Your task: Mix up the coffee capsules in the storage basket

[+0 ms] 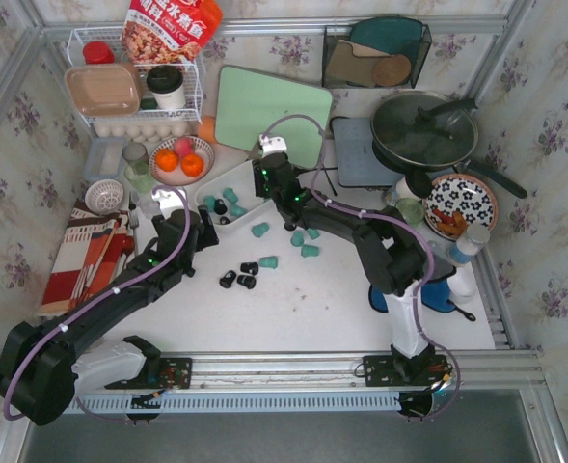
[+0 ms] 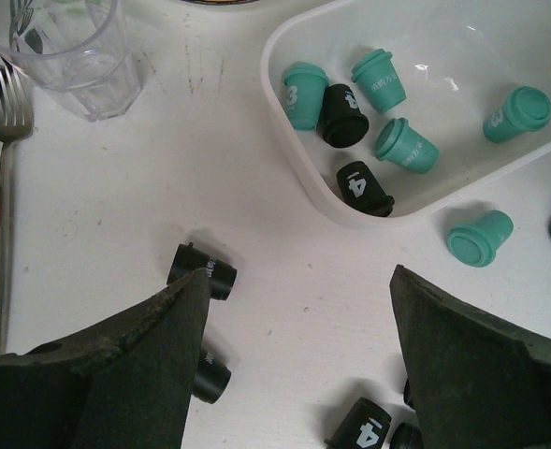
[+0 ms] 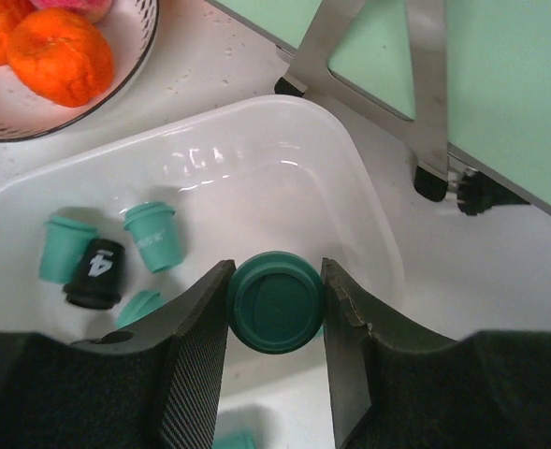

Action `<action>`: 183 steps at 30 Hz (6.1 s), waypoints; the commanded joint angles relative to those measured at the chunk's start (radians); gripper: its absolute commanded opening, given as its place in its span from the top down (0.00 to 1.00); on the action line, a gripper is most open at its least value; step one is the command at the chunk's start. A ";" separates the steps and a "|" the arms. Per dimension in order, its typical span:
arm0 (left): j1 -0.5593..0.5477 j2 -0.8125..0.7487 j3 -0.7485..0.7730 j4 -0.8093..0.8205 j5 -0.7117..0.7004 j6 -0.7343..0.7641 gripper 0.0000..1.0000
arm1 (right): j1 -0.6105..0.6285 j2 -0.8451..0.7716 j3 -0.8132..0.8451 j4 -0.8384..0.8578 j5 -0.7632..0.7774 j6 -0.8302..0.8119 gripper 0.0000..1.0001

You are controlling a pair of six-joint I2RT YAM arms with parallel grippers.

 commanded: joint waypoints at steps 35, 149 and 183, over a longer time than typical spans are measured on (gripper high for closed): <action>0.000 0.021 0.017 -0.002 0.010 -0.016 0.20 | 0.007 -0.461 -0.585 -0.171 -0.001 0.099 0.31; 0.000 0.159 0.106 -0.037 0.092 0.046 0.20 | 0.002 -1.158 -1.311 0.678 0.368 -0.204 0.00; 0.284 0.139 0.051 -0.497 0.212 -0.256 0.08 | 0.002 -1.089 -1.245 0.539 0.434 -0.160 0.00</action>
